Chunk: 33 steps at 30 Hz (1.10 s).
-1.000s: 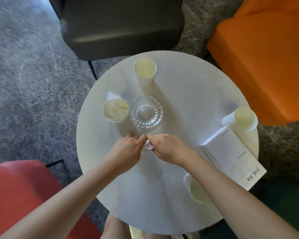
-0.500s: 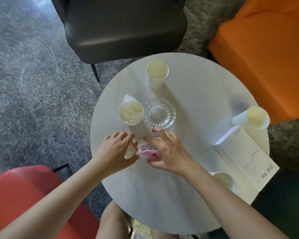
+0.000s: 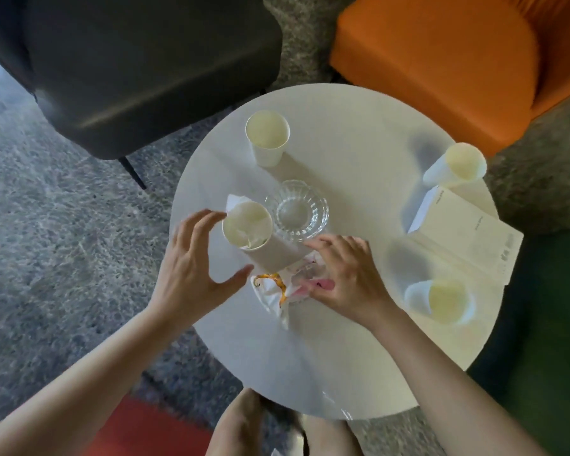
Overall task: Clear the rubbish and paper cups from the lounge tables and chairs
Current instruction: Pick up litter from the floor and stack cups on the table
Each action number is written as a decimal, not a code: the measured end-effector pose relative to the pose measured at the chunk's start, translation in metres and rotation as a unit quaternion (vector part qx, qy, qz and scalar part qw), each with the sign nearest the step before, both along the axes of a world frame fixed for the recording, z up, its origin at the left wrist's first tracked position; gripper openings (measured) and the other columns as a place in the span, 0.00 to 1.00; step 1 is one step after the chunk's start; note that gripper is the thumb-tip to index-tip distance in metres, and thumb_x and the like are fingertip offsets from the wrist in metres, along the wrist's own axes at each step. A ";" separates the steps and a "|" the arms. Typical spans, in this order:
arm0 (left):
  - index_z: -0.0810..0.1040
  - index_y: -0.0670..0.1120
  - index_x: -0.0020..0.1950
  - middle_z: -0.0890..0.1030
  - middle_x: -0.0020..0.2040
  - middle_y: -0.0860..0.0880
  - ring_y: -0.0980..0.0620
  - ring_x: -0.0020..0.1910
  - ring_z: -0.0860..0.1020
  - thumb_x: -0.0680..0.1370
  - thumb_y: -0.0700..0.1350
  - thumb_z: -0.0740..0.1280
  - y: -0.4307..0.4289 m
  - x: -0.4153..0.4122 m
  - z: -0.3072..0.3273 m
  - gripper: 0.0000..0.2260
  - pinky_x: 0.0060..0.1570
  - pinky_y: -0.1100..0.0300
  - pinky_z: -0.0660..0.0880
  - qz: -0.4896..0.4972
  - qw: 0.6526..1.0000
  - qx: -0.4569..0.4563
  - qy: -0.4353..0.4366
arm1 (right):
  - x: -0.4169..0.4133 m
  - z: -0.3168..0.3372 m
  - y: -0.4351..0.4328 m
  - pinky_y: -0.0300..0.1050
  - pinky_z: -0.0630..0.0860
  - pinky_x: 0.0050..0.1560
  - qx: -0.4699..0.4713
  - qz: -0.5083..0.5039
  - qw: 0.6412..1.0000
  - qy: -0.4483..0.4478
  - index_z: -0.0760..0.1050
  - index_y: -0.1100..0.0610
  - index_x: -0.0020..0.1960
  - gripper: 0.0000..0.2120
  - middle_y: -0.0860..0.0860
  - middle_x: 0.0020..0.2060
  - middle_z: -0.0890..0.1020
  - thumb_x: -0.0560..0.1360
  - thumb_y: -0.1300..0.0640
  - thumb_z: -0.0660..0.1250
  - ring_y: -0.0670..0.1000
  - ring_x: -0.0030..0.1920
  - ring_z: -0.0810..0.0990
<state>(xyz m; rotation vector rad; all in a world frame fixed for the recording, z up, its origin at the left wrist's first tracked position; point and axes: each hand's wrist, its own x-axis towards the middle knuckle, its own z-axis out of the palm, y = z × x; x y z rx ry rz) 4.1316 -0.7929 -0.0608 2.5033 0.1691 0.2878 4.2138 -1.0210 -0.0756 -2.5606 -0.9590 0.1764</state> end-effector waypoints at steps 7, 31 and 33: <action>0.53 0.48 0.74 0.63 0.69 0.42 0.42 0.66 0.64 0.63 0.52 0.77 -0.016 0.039 -0.008 0.47 0.64 0.47 0.62 0.031 0.992 -0.046 0.112 | -0.021 0.005 -0.032 0.48 0.65 0.53 0.006 -0.067 0.996 -0.062 0.76 0.57 0.57 0.24 0.53 0.50 0.78 0.70 0.41 0.63 0.54 0.50 0.77; 0.70 0.43 0.63 0.72 0.55 0.54 0.67 0.50 0.67 0.64 0.47 0.76 -0.198 0.070 0.073 0.30 0.49 0.82 0.59 -0.218 0.968 -0.120 0.021 | -0.028 -0.007 -0.143 0.45 0.63 0.54 0.145 -0.312 0.939 0.005 0.58 0.52 0.67 0.48 0.53 0.54 0.79 0.54 0.54 0.81 0.57 0.54 0.78; 0.70 0.43 0.63 0.72 0.56 0.54 0.67 0.50 0.67 0.64 0.45 0.76 -0.208 0.071 0.070 0.30 0.49 0.82 0.61 -0.235 0.964 -0.121 0.031 | -0.027 -0.010 -0.136 0.45 0.65 0.54 0.185 -0.295 0.938 -0.004 0.57 0.52 0.66 0.49 0.55 0.54 0.79 0.53 0.56 0.82 0.58 0.52 0.79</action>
